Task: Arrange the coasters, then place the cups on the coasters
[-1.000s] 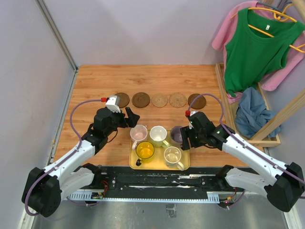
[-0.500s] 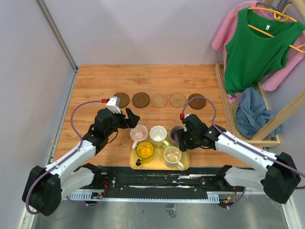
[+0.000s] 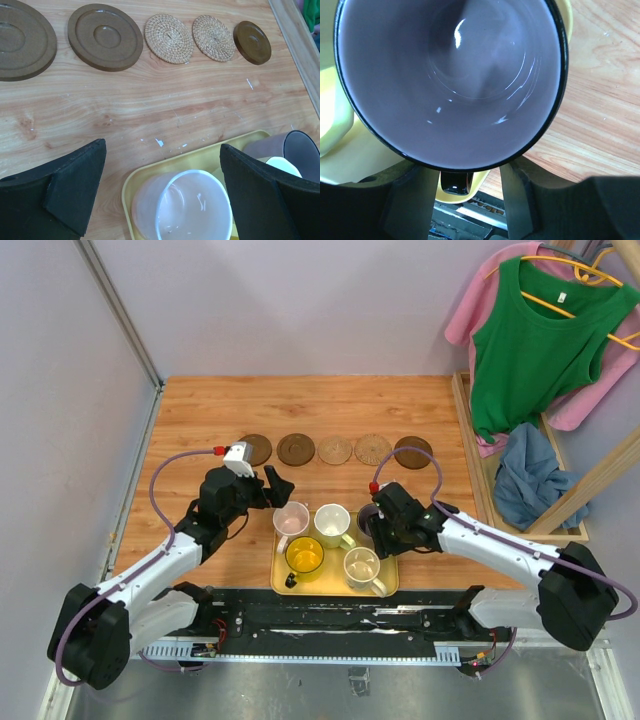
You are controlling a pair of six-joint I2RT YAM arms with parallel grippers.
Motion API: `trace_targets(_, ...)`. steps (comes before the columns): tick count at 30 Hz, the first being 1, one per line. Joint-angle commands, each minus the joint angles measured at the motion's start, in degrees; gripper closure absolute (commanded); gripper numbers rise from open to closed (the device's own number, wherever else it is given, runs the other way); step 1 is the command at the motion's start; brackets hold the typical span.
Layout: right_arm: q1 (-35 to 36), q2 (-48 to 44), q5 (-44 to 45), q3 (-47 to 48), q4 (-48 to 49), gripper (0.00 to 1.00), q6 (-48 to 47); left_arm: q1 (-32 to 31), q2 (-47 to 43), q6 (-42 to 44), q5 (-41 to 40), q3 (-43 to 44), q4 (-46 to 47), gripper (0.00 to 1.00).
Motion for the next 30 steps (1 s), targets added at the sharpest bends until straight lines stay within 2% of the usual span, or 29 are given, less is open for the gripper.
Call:
trace_targets(1, 1.22, 1.11, 1.6, 0.24, 0.84, 0.52, 0.82, -0.57, 0.59, -0.01, -0.11, -0.56, 2.29, 0.0)
trace_targets(8, 1.38, 1.92, 2.0, 0.47, 0.85, 0.61, 0.69, -0.56, 0.72, -0.02, -0.08, -0.66, 2.44, 0.0)
trace_targets(20, 1.54, 2.44, 2.13, 1.13, 0.39, 0.99, -0.06, -0.56, 0.63, -0.46, 0.11, -0.84, 2.56, 0.0)
trace_targets(30, 4.06, 0.21, 9.0, 5.77, -3.52, 0.99, -0.82, -0.59, -0.07, -0.53, -0.01, -0.93, 2.39, 0.0)
